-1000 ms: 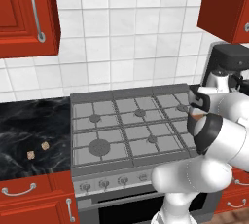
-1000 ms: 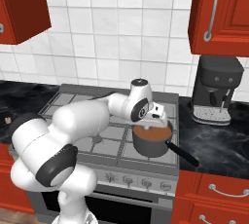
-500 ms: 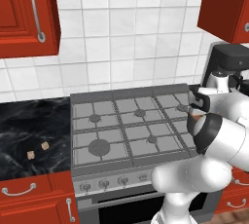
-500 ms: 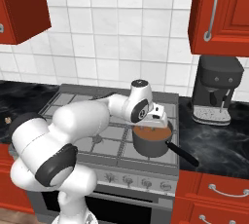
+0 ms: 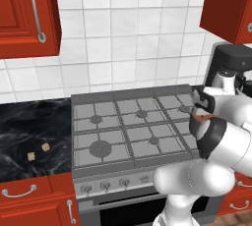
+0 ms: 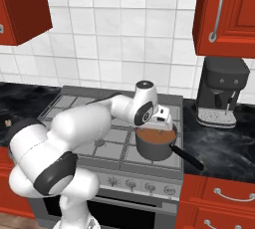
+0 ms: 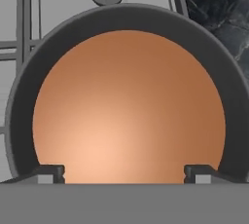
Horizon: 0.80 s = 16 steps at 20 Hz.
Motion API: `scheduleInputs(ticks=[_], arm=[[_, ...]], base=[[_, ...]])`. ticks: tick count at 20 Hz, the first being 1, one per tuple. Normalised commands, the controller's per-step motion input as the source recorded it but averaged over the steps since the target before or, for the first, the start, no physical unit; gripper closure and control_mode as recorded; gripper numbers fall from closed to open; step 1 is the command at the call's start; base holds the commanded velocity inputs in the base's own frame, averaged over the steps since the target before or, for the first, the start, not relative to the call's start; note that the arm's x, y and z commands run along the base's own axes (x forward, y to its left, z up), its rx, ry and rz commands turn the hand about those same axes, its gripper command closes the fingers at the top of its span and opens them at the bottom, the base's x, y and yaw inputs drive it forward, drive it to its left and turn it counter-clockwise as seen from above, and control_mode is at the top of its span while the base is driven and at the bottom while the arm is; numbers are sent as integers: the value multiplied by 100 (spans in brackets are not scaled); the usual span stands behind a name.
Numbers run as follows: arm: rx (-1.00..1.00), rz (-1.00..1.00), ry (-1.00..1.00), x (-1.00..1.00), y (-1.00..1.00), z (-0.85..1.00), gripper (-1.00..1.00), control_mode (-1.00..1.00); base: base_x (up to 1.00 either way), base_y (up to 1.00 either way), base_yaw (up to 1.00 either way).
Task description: Pick up the sugar cube(s) and place them in the saucepan with hot chocolate.
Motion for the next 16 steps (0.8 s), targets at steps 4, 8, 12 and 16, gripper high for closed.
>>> scheduleInputs(ticks=[4, 8, 12, 16], arm=[[7, 0, -9, -12, 0, 34, -100, -100], [7, 0, -9, -16, 0, 38, -100, -100], [4, 0, -6, -6, 0, 23, -100, -100], [3, 0, -7, -9, 0, 26, -100, -100]], base=[[0, 0, 0], [0, 0, 0], [0, 0, 0], [0, 0, 0]])
